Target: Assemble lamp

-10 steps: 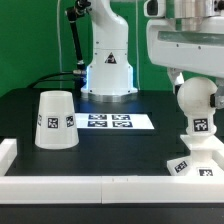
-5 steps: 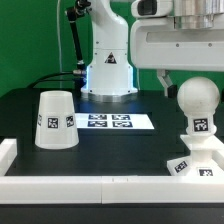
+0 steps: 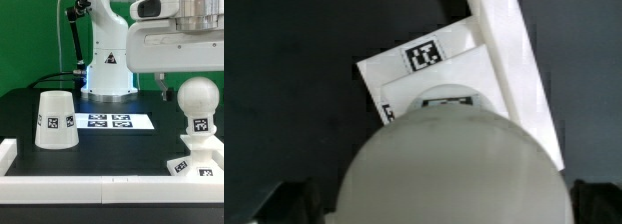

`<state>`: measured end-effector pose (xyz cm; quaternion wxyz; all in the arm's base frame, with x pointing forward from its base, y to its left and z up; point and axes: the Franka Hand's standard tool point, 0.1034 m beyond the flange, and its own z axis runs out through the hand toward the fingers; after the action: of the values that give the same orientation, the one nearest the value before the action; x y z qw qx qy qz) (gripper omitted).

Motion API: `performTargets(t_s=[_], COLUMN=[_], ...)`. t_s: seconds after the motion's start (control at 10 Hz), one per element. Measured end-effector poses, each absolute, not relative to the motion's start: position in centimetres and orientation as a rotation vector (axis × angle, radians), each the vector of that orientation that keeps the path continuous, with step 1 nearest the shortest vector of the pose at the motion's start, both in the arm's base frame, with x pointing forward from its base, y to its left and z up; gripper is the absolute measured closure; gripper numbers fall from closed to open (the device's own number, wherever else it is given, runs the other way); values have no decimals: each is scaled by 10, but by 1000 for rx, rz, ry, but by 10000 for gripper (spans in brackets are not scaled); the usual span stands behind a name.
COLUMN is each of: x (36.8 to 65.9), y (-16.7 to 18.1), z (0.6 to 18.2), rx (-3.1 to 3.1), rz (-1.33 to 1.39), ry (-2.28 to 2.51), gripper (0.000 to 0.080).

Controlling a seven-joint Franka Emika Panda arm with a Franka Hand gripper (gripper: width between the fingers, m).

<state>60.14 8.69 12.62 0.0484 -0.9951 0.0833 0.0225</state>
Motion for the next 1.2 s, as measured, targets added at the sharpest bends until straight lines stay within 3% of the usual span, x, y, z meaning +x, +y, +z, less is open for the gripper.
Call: performTargets(t_s=[1.2], x=[605], y=[90], z=[126], rx=[-2820], rz=[-19], ry=[-1225], gripper=[101])
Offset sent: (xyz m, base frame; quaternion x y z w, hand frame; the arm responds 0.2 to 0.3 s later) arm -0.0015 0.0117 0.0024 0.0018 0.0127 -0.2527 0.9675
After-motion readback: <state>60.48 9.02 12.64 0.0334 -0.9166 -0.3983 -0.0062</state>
